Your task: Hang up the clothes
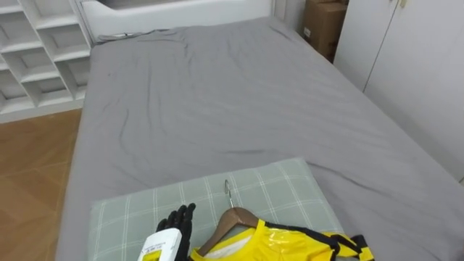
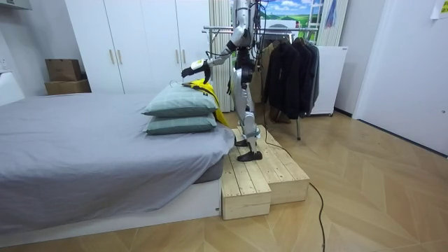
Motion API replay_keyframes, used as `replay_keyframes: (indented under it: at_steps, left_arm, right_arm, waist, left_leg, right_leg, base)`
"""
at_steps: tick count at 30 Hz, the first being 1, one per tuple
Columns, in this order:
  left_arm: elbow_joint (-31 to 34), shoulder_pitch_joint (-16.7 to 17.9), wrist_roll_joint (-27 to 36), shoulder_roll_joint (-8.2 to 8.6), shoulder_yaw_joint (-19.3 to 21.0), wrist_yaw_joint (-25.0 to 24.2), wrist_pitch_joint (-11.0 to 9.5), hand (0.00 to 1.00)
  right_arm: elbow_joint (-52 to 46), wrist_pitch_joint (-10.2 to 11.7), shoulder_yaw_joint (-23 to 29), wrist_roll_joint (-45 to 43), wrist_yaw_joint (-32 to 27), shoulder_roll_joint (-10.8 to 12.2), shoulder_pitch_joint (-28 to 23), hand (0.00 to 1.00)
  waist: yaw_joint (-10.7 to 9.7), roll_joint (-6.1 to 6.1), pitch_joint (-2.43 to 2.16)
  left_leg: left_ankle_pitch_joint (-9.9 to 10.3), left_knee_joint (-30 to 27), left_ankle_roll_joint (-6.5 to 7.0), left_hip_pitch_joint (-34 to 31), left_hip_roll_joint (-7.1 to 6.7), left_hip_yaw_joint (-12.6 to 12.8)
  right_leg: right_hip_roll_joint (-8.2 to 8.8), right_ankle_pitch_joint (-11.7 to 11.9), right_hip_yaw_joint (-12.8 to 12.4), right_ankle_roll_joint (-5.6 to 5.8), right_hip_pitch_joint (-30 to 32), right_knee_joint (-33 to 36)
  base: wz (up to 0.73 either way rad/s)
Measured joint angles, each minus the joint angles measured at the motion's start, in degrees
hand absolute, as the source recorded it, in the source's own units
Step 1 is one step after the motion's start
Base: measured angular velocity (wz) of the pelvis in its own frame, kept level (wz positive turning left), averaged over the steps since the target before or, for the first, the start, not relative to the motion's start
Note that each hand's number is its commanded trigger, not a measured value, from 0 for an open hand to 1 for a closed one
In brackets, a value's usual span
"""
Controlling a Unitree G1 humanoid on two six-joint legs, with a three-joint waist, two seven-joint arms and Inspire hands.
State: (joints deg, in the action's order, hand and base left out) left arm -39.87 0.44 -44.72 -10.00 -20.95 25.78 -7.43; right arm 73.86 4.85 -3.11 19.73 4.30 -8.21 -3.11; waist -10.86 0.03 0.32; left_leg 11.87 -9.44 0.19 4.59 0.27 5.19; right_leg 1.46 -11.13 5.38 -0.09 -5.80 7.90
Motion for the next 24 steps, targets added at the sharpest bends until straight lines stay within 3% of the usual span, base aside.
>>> replay_keyframes:
  at_steps: [13,19,24]
  left_arm:
    - [0.05,0.03,0.11,0.18,-0.24,-2.34,0.06,0.0]
    - [-0.81,0.02,0.11,0.41,-1.26,-2.75,1.02,0.0]
    - [-3.67,-0.39,0.1,1.51,-1.22,-2.81,1.77,0.0]
  right_arm:
    - [-0.04,0.0,0.0,0.03,-0.18,-0.06,-0.16,0.0]
    - [-0.05,0.0,0.01,-0.08,0.18,-0.13,-0.19,0.0]
    - [-0.39,0.01,0.02,-2.26,0.31,-0.06,0.25,0.0]
  waist:
    - [-0.12,0.28,-0.29]
    - [-0.39,0.29,-0.31]
    - [-1.45,0.12,-0.2]
  left_leg:
    - [0.0,-0.01,0.0,-0.02,0.0,0.24]
    - [0.0,-0.01,0.0,0.0,0.06,0.56]
    - [-0.01,0.0,0.01,-0.25,0.12,0.92]
  right_leg:
    - [0.0,0.0,-0.37,0.0,0.21,0.14]
    - [-0.02,0.0,-0.54,0.0,0.34,0.34]
    - [-0.01,0.01,-0.68,0.01,0.91,0.77]
  base:
    - [0.0]
    - [-0.01]
    - [-0.01]
